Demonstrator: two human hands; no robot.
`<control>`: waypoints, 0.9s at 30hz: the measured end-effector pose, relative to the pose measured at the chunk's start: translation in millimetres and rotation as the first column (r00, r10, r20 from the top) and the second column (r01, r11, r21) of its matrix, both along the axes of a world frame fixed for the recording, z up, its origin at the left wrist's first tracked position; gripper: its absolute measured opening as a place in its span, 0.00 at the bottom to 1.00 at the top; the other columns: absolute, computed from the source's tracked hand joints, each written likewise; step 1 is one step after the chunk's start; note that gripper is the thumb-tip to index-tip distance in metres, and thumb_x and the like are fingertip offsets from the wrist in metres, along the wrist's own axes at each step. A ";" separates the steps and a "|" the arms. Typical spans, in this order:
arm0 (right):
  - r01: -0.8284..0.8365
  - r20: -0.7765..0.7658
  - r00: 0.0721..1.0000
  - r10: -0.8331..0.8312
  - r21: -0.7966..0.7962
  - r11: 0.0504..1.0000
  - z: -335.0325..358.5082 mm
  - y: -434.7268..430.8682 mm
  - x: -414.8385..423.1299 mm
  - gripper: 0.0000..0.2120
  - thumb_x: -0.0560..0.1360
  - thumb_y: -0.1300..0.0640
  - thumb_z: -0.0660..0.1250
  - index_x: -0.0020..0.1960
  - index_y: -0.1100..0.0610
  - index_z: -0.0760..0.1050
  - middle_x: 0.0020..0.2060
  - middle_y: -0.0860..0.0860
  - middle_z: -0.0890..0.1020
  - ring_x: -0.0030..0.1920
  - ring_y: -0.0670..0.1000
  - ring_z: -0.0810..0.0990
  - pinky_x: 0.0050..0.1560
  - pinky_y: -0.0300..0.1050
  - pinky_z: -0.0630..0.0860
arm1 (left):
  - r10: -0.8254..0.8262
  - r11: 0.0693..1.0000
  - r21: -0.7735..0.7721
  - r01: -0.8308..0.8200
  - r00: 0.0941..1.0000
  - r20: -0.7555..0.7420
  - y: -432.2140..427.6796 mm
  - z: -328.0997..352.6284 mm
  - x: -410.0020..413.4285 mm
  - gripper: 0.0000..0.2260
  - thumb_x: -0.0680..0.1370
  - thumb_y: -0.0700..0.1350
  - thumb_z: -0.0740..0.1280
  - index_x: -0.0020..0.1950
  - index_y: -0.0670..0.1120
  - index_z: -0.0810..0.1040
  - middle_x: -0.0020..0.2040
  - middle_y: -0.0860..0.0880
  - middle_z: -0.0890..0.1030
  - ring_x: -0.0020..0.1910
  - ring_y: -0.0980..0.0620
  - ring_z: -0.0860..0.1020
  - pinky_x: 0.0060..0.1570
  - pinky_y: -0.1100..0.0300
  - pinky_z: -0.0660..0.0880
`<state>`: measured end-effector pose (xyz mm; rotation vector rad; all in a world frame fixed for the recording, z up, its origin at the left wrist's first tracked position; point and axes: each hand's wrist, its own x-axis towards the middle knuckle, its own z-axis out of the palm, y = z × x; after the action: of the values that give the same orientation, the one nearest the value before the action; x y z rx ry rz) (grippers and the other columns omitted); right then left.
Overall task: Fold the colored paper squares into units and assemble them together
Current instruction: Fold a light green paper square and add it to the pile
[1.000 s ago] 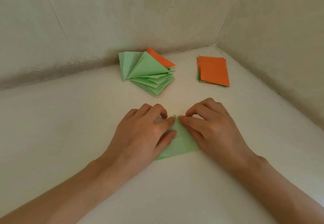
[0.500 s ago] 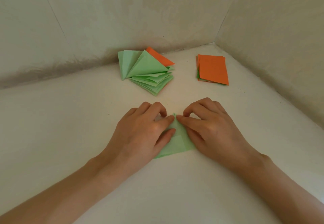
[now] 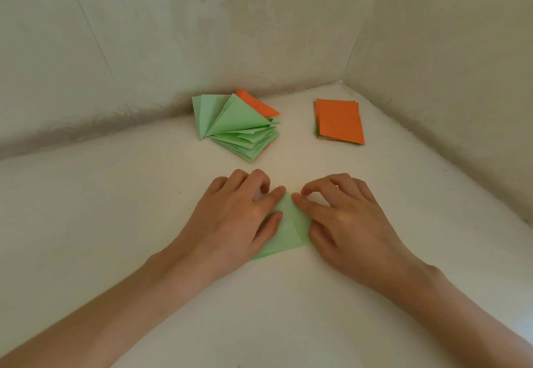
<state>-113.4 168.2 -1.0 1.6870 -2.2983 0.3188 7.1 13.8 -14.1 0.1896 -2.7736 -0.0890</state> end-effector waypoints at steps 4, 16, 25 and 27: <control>0.031 -0.032 0.999 -0.034 -0.083 0.996 3.5 -4.6 2.6 0.18 0.69 0.59 0.56 0.48 0.59 0.82 0.47 0.53 0.81 0.50 0.55 0.72 0.50 0.47 0.66 | 0.028 0.999 -0.027 -0.028 1.000 0.010 2.2 0.7 0.6 0.20 0.77 0.53 0.54 0.58 0.47 0.80 0.47 0.49 0.76 0.41 0.47 0.74 0.38 0.54 0.72; 0.064 -0.039 0.997 -0.069 -0.130 0.990 1.0 -7.7 7.7 0.17 0.68 0.58 0.56 0.46 0.61 0.82 0.46 0.55 0.80 0.48 0.57 0.75 0.50 0.48 0.66 | 0.069 0.998 -0.013 -0.068 0.991 0.117 5.3 -1.5 4.8 0.24 0.77 0.56 0.53 0.62 0.45 0.79 0.60 0.43 0.77 0.58 0.43 0.75 0.54 0.51 0.73; 0.144 0.051 0.989 -0.137 -0.181 0.973 -2.1 -1.8 4.2 0.15 0.69 0.57 0.57 0.42 0.59 0.82 0.45 0.52 0.81 0.49 0.54 0.73 0.49 0.45 0.66 | 0.052 0.999 -0.006 -0.052 0.984 0.172 10.3 -7.0 5.9 0.30 0.77 0.62 0.51 0.66 0.42 0.75 0.67 0.41 0.73 0.67 0.41 0.71 0.62 0.42 0.69; 0.188 0.155 0.975 -0.160 -0.186 0.964 -4.6 -2.2 4.1 0.15 0.72 0.52 0.58 0.44 0.57 0.82 0.45 0.50 0.80 0.49 0.52 0.72 0.48 0.45 0.68 | 0.059 0.998 -0.013 -0.058 0.982 0.182 13.7 -10.6 6.1 0.33 0.78 0.63 0.48 0.67 0.39 0.73 0.69 0.41 0.71 0.69 0.42 0.69 0.67 0.44 0.65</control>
<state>-109.3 166.0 -5.6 1.3947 -2.4010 0.6237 13.2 27.5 -24.7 0.2911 -2.9471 -0.0480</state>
